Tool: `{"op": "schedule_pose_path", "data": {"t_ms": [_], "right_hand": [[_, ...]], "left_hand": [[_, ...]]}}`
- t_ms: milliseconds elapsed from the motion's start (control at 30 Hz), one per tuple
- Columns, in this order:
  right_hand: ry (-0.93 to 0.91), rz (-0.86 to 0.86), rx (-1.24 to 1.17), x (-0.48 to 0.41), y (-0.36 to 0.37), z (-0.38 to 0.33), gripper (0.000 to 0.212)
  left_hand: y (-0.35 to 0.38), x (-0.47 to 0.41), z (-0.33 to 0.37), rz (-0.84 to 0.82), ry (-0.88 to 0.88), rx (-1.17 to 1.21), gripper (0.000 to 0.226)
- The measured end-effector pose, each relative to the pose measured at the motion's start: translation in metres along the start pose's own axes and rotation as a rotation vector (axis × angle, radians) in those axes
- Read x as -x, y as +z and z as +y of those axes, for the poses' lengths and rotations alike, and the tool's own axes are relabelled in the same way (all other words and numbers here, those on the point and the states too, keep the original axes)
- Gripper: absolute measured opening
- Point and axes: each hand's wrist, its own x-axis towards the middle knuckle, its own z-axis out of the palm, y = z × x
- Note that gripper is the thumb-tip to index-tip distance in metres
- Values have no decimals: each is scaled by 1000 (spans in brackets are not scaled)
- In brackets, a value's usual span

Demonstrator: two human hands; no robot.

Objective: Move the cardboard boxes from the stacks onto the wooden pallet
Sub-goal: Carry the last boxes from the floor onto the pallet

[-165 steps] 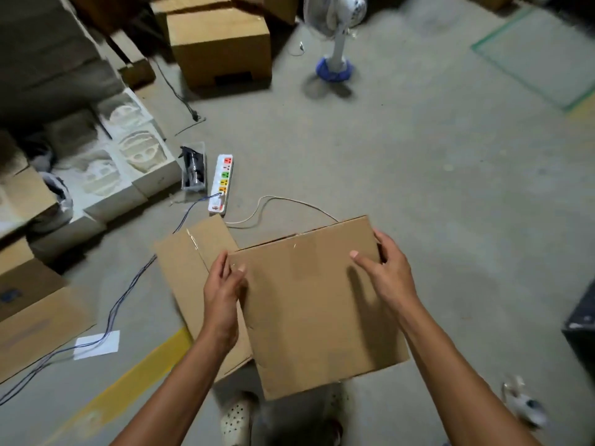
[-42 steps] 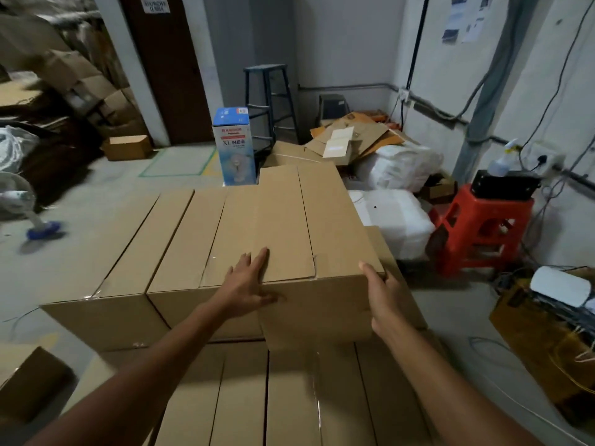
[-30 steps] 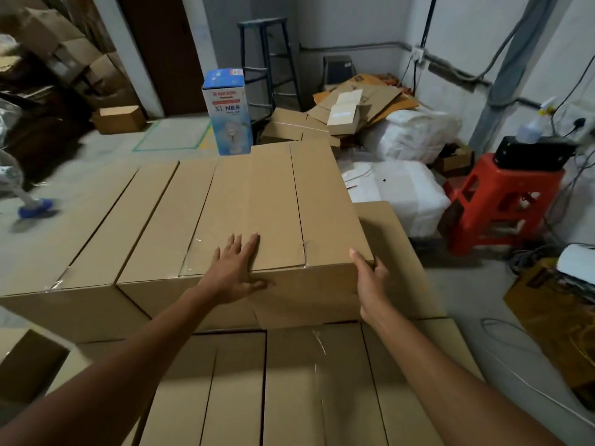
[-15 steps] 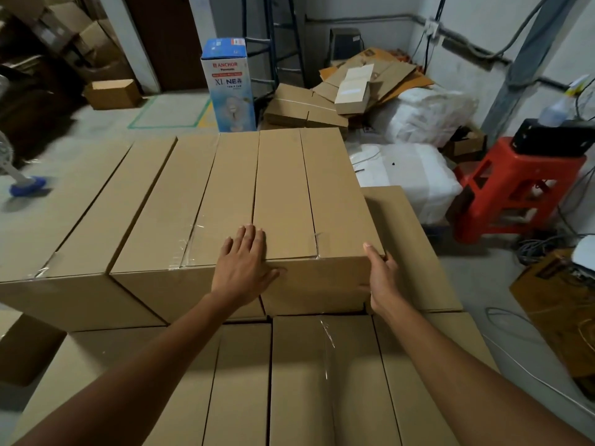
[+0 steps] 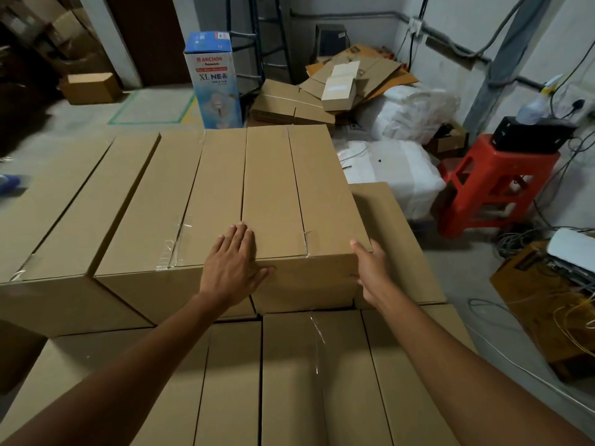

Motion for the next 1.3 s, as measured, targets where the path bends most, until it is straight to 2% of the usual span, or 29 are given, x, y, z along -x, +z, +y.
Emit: {"op": "schedule_pose_path", "data": {"t_ms": [233,500,600,667,800,900,1133,1300], "right_hand": [[-72,54,103,-3,12,-6,50],[-100,-26,236,26,9,-21,75],[-141,-49,379,43,4,-30,56],[-180,-78,461,57,0,-38,54],[-278,-93,567,96,-2,-61,66],[-376,-89,606,138,0,-80,67],[-562,-49,432,252,-16,-106,59],[-621,-17,241,324,-46,-97,59]], "left_hand": [[-4,2,4,-33,-4,30,97],[-27,-1,0,-221,33,45,99],[-37,3,-1,-276,46,95,96],[-48,8,0,-291,57,131,92],[-83,17,5,-198,74,210,86],[-117,28,13,-103,99,236,86],[-184,87,33,144,101,450,95],[-223,148,36,336,93,616,83]]}}
